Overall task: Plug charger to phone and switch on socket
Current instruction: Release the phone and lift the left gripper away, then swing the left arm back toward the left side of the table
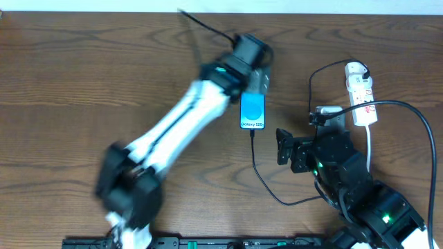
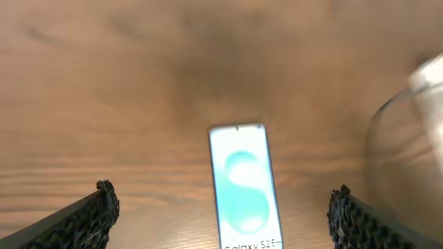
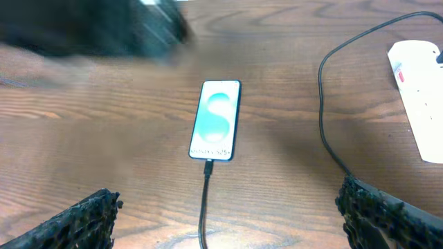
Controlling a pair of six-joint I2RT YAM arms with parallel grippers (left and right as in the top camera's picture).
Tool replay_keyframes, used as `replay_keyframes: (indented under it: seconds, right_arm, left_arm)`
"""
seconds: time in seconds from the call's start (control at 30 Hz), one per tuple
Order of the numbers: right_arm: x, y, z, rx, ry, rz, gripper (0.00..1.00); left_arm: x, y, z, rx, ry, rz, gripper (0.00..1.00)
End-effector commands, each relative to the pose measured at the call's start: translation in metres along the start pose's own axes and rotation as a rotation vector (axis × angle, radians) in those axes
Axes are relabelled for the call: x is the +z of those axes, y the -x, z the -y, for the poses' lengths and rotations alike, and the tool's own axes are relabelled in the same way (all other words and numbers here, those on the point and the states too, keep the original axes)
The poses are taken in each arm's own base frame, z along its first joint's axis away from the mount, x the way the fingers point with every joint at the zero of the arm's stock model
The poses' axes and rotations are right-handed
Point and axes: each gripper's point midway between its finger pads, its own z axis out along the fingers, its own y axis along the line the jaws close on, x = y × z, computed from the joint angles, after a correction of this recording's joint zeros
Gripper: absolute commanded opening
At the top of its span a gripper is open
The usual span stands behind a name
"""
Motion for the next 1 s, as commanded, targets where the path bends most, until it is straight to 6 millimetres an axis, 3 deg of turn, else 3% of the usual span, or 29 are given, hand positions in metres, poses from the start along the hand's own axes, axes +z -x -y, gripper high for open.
replay_keyframes:
  seconds: [0.0,0.1,0.13,0.17,0.2,0.23,0.27,0.3,0.5,0.67,0.73,0.87,0.93,0.97]
  right_arm:
    - [0.004,0.002,0.001,0.018,-0.013,-0.005,0.99]
    - [0.011,-0.001,0.000,0.011,-0.023,-0.025,0.99]
    - [0.013,-0.002,-0.001,0.007,-0.027,-0.034,0.99]
    - [0.016,-0.003,-0.001,0.005,-0.030,-0.039,0.99]
    - [0.018,-0.004,-0.001,0.008,-0.033,-0.044,0.99]
    - [0.020,-0.005,-0.002,0.018,-0.037,-0.051,0.99]
    - [0.023,-0.006,-0.002,0.025,-0.040,-0.056,0.99]
    - [0.025,-0.007,-0.003,0.035,-0.043,-0.061,0.99]
    - [0.033,-0.011,-0.008,0.045,-0.029,-0.084,0.99]
    - [0.033,-0.012,-0.012,0.046,-0.011,-0.095,0.99]
    - [0.033,-0.013,-0.011,0.045,-0.011,-0.098,0.99]
    - [0.033,-0.015,-0.010,0.042,-0.015,-0.107,0.99]
    - [0.032,-0.014,-0.010,0.045,-0.015,-0.105,0.99]
    - [0.032,-0.014,-0.009,0.054,-0.017,-0.106,0.99]
  left_arm:
    - [-0.059,0.032,-0.026,-0.020,0.003,0.097,0.98]
    - [-0.092,0.037,-0.047,-0.051,0.021,0.120,0.99]
    - [-0.102,0.036,-0.054,-0.060,0.030,0.121,0.68]
    - [-0.109,0.035,-0.060,-0.067,0.038,0.120,0.47]
    - [-0.116,0.034,-0.067,-0.076,0.047,0.118,0.42]
    - [-0.122,0.032,-0.072,-0.083,0.056,0.115,0.48]
    - [-0.127,0.030,-0.077,-0.089,0.064,0.110,0.77]
    - [-0.131,0.028,-0.082,-0.094,0.073,0.104,0.98]
    - [-0.137,0.012,-0.101,-0.112,0.118,0.038,0.98]
    - [-0.138,0.001,-0.104,-0.108,0.133,-0.003,1.00]
    - [-0.138,-0.001,-0.105,-0.106,0.136,-0.012,0.79]
    - [-0.142,-0.005,-0.106,-0.105,0.140,-0.024,0.52]
    - [-0.146,-0.008,-0.107,-0.096,0.141,-0.028,0.52]
    - [-0.149,-0.008,-0.107,-0.090,0.141,-0.029,0.63]
